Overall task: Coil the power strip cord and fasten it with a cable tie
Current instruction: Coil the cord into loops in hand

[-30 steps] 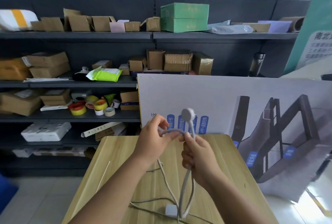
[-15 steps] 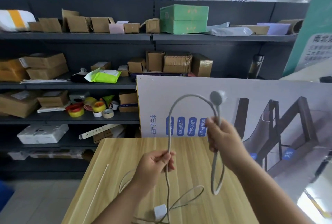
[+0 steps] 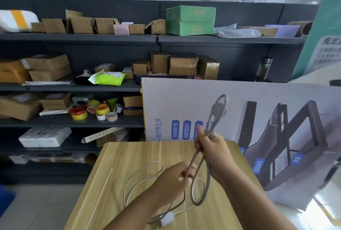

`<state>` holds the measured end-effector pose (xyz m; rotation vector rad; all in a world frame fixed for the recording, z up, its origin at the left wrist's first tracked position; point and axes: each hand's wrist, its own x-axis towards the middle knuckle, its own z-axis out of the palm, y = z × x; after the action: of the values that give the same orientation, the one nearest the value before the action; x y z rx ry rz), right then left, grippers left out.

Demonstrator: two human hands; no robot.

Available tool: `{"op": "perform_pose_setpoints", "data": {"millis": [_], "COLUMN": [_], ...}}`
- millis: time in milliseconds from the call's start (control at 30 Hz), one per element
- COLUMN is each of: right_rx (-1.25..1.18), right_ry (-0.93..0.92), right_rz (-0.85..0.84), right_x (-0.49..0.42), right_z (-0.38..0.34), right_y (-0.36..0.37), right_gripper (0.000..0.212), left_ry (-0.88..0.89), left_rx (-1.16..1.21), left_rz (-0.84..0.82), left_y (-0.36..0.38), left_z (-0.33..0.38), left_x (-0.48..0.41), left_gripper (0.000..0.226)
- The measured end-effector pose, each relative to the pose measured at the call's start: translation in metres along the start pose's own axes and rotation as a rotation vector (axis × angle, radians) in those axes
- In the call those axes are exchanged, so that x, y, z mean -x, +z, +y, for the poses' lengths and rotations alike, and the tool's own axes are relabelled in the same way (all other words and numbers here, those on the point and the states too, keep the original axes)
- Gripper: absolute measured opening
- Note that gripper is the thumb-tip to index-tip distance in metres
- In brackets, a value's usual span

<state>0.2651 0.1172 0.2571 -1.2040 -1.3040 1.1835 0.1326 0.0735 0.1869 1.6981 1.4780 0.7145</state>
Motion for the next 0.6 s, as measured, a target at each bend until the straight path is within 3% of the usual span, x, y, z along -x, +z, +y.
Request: {"op": "perform_pose_setpoints", "data": {"millis": [167, 233, 400, 500, 600], "right_rx": [-0.469, -0.465, -0.029, 0.322, 0.534], "right_ry": [-0.015, -0.072, -0.175, -0.145, -0.104], "right_rz": [-0.169, -0.139, 0.060, 0.059, -0.066], "right_x": [0.010, 0.010, -0.008, -0.013, -0.002], "right_z": [-0.047, -0.058, -0.045, -0.024, -0.009], "right_y": [-0.016, -0.026, -0.066, -0.070, -0.050], "right_gripper": [0.040, 0.038, 0.040, 0.045, 0.037], "left_ry": [-0.152, -0.129, -0.037, 0.193, 0.345], "left_rx": [0.057, 0.103, 0.156, -0.057, -0.238], "left_rz": [-0.190, -0.186, 0.171, 0.196, 0.200], "left_y": [0.015, 0.015, -0.022, -0.052, -0.067], "left_z": [-0.058, -0.067, -0.058, -0.034, -0.001], "left_x": [0.005, 0.007, 0.016, 0.013, 0.005], "left_gripper": [0.014, 0.015, 0.024, 0.028, 0.034]}}
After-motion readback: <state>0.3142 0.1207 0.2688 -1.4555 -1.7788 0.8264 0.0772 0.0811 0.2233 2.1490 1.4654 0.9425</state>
